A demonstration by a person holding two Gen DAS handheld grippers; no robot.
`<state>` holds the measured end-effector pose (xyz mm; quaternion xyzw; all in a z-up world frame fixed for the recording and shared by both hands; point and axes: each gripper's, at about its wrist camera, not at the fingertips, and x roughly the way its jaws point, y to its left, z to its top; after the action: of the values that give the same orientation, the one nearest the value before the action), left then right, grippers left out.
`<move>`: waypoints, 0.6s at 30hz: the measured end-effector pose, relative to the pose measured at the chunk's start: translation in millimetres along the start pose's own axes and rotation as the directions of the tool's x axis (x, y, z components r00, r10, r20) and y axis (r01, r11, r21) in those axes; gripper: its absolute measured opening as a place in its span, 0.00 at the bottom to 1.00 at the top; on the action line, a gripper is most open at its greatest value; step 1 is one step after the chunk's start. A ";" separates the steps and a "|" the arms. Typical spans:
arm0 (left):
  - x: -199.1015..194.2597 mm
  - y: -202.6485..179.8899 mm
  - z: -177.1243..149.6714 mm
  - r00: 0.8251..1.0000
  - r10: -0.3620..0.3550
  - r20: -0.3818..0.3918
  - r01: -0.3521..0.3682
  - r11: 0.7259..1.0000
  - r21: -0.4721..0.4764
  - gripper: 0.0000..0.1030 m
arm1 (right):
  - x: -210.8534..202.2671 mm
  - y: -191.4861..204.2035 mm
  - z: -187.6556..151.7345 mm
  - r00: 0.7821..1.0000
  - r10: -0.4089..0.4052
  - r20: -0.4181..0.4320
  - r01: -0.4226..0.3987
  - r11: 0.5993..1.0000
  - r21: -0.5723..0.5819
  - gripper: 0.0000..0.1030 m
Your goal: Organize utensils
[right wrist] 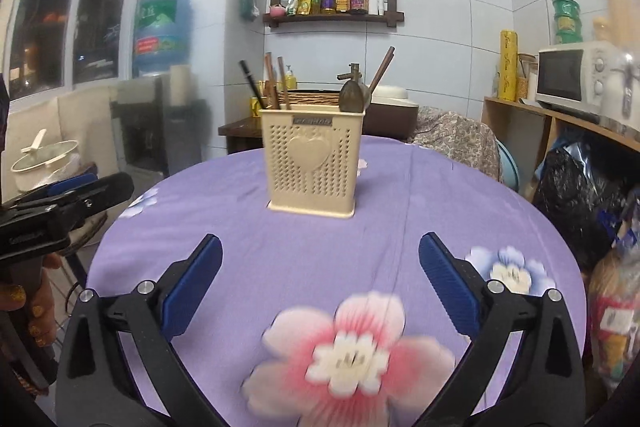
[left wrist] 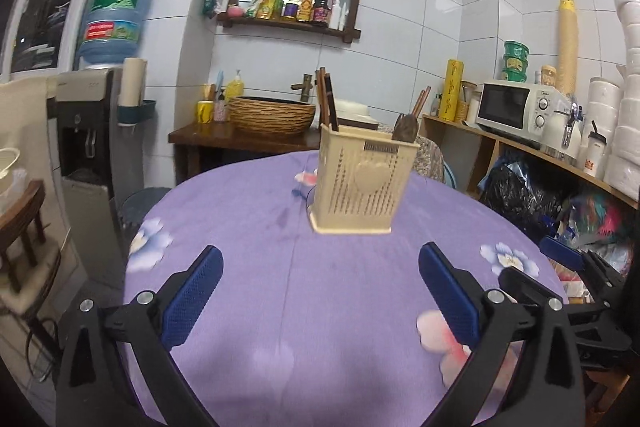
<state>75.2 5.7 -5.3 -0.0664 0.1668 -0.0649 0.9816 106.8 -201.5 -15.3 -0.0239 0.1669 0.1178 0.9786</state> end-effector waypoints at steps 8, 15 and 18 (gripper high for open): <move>-57.4 -16.6 -25.7 0.998 0.036 0.050 -0.038 0.998 0.051 0.95 | -76.3 22.4 -34.9 1.000 -0.017 0.019 0.016 1.000 0.020 0.94; -73.3 -17.4 -25.3 0.994 0.044 0.095 -0.051 0.997 0.066 0.95 | -96.5 38.2 -27.3 0.998 -0.013 0.056 0.014 1.000 -0.016 0.94; -74.5 -16.1 -27.2 0.994 0.056 0.095 -0.061 0.997 0.057 0.95 | -98.8 40.7 -27.4 0.998 -0.008 0.055 0.009 1.000 -0.019 0.94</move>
<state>-5.4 -2.0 -4.5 -0.0352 0.1205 -0.0379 0.9914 -2.2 -186.4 -8.6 -0.0309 0.1386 0.1160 0.9830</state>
